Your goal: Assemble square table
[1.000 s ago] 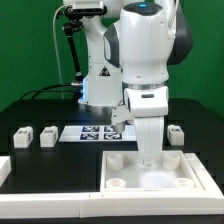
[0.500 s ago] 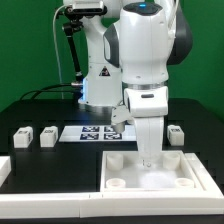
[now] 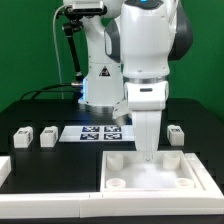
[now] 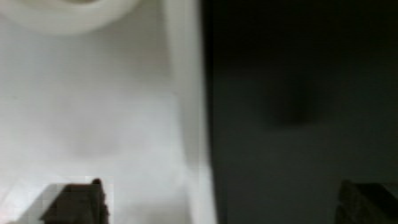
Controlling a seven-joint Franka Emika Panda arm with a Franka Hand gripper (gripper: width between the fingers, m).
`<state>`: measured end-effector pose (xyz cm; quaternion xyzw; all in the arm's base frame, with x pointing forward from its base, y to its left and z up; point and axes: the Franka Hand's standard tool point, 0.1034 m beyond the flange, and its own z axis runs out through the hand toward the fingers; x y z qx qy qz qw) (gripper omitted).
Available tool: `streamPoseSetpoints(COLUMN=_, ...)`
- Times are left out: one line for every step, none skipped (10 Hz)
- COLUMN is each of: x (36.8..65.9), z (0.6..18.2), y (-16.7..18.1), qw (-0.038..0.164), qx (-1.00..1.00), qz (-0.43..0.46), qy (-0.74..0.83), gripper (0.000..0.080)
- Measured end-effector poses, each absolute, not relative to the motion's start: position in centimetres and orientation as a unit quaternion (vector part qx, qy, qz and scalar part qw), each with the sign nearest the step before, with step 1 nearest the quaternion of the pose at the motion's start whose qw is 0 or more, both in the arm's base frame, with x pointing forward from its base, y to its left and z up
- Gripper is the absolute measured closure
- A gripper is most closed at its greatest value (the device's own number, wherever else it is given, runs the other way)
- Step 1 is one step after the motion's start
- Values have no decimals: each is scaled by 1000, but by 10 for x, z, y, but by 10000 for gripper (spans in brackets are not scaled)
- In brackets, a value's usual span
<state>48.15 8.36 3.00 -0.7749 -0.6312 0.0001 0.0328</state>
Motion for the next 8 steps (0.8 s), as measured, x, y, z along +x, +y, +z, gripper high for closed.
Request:
streamPoseSetpoints(x=476, z=36, y=90, qw=30, qx=-792, qz=1, qy=-610, gripper=150)
streamPoseSetpoints(x=470, z=41, y=95, qw=29, qx=-803, qz=1, qy=-595, gripper=150)
streamPoseSetpoints(x=466, z=43, y=99, qw=31, qx=-835, qz=5, qy=-549, gripper=150)
streamPoseSetpoints(x=466, z=45, y=107, qw=29, qx=-860, qz=5, qy=-510, gripper=150)
streamPoseSetpoints(x=467, z=48, y=113, qw=28, qx=-877, qz=2, qy=-479, gripper=150)
streamPoseSetpoints(x=468, z=48, y=110, qw=30, qx=-886, qz=2, qy=-463, gripper=150)
streamPoseSetpoints(x=467, z=48, y=110, qw=31, qx=-905, qz=4, qy=-424, gripper=150)
streamPoseSetpoints(x=467, z=48, y=111, qw=31, qx=-917, qz=5, qy=-398, gripper=150)
